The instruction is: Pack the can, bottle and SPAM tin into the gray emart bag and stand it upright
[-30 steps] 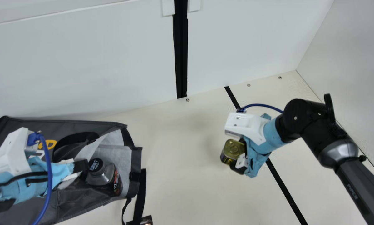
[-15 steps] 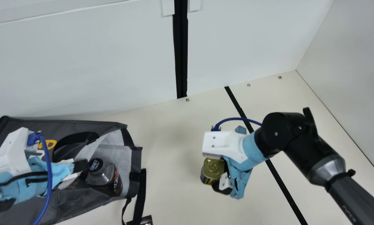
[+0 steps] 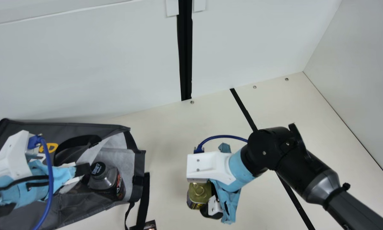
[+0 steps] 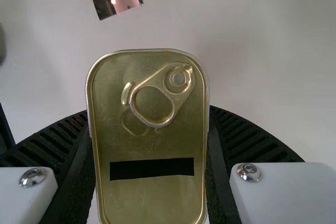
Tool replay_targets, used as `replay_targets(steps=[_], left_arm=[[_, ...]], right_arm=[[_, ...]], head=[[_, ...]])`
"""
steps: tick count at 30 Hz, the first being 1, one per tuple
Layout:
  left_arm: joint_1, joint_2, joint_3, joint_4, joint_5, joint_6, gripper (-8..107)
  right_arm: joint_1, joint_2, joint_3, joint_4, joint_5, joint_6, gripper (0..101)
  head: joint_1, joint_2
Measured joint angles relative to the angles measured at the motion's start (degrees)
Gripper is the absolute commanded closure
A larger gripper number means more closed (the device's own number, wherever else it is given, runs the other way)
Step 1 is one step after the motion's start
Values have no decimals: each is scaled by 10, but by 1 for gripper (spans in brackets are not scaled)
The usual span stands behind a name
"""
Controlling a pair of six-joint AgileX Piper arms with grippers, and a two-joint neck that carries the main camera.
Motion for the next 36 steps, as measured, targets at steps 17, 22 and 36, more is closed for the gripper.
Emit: replay_targets(steps=[17, 22, 36], left_arm=[[0, 0, 0, 0, 0, 0, 107], [0, 0, 0, 0, 0, 0, 107], [0, 0, 0, 0, 0, 0, 107]], right_arm=[[18, -2, 37, 93, -68, -38, 101], [21, -3, 54, 140, -92, -73, 101], [37, 27, 91, 286, -154, -183, 101]], head=[[0, -1], [0, -1], [0, -1]])
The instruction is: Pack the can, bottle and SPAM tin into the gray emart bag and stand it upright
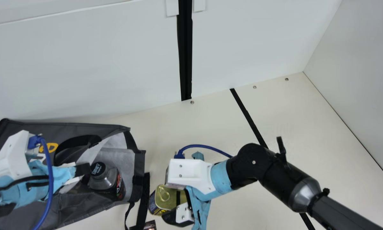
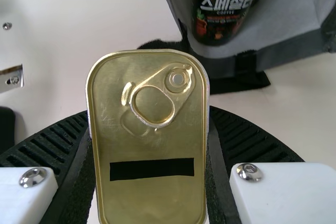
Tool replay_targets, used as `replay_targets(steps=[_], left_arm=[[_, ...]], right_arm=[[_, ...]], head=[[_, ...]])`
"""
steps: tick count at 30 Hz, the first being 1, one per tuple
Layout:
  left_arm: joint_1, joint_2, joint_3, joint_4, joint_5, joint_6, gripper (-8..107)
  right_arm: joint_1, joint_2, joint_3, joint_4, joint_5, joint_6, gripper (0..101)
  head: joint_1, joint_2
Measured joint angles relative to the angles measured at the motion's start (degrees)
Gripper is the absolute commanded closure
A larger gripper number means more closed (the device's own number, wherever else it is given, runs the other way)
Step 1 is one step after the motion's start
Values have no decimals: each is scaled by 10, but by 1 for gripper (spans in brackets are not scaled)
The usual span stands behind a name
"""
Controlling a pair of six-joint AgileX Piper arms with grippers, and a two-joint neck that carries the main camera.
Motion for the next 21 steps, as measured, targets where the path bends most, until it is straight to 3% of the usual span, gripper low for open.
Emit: replay_targets(steps=[11, 21], left_arm=[[0, 0, 0, 0, 0, 0, 107], [0, 0, 0, 0, 0, 0, 107]], right_arm=[[2, 43, -4, 121, -32, -97, 101], [11, 90, -26, 169, -48, -145, 101]], head=[[0, 0], [0, 1]])
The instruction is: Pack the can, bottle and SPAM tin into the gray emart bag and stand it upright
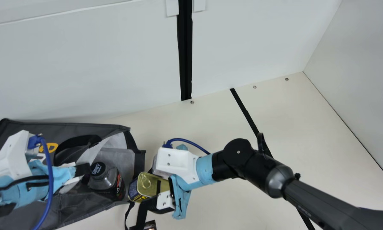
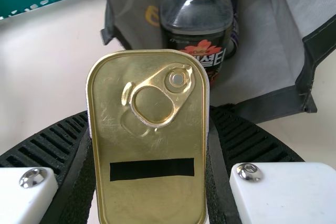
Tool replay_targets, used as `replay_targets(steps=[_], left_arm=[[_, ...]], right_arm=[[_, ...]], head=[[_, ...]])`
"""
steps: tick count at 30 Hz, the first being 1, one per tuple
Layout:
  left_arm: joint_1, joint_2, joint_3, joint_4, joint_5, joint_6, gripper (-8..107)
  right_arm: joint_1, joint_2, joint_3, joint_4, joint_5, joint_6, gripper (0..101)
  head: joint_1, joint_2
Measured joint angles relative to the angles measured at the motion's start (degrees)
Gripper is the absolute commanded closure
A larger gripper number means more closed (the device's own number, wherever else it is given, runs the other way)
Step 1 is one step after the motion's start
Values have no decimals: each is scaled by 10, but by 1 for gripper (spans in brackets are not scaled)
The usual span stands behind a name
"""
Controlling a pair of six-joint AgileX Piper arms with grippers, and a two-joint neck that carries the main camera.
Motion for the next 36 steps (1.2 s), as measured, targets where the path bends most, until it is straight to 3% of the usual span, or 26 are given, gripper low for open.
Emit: replay_targets(steps=[13, 36], left_arm=[[0, 0, 0, 0, 0, 0, 107], [0, 0, 0, 0, 0, 0, 107]], right_arm=[[32, 71, -52, 30, -25, -16, 101], [97, 197, -191, 48, -53, -4, 101]], head=[[0, -1], [0, -1]])
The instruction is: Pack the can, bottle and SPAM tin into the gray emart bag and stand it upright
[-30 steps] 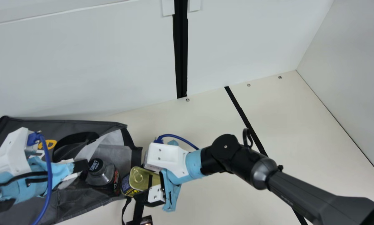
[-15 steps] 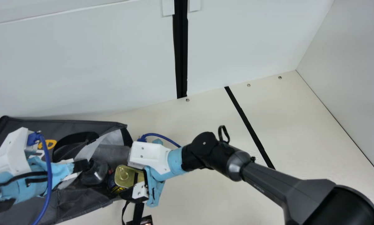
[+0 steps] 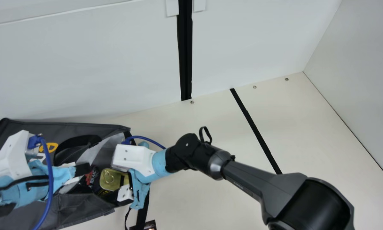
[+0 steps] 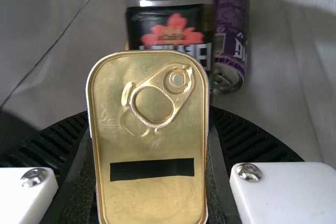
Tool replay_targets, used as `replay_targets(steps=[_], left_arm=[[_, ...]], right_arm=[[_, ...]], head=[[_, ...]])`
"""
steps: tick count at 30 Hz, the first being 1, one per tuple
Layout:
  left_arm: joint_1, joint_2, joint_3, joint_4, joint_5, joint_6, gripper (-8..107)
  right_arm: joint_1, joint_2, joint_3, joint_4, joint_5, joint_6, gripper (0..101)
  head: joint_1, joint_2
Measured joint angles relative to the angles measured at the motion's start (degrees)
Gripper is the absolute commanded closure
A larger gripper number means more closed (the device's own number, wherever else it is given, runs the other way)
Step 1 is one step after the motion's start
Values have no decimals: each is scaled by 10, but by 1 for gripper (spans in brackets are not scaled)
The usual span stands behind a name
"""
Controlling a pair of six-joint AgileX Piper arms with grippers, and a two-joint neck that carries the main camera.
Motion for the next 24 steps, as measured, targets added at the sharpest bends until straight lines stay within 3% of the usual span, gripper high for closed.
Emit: replay_targets(steps=[20, 24], left_arm=[[0, 0, 0, 0, 0, 0, 107], [0, 0, 0, 0, 0, 0, 107]], right_arm=[[46, 73, -129, -1, -23, 63, 101], [51, 79, -139, -2, -26, 76, 88]], head=[[0, 0], [0, 1]])
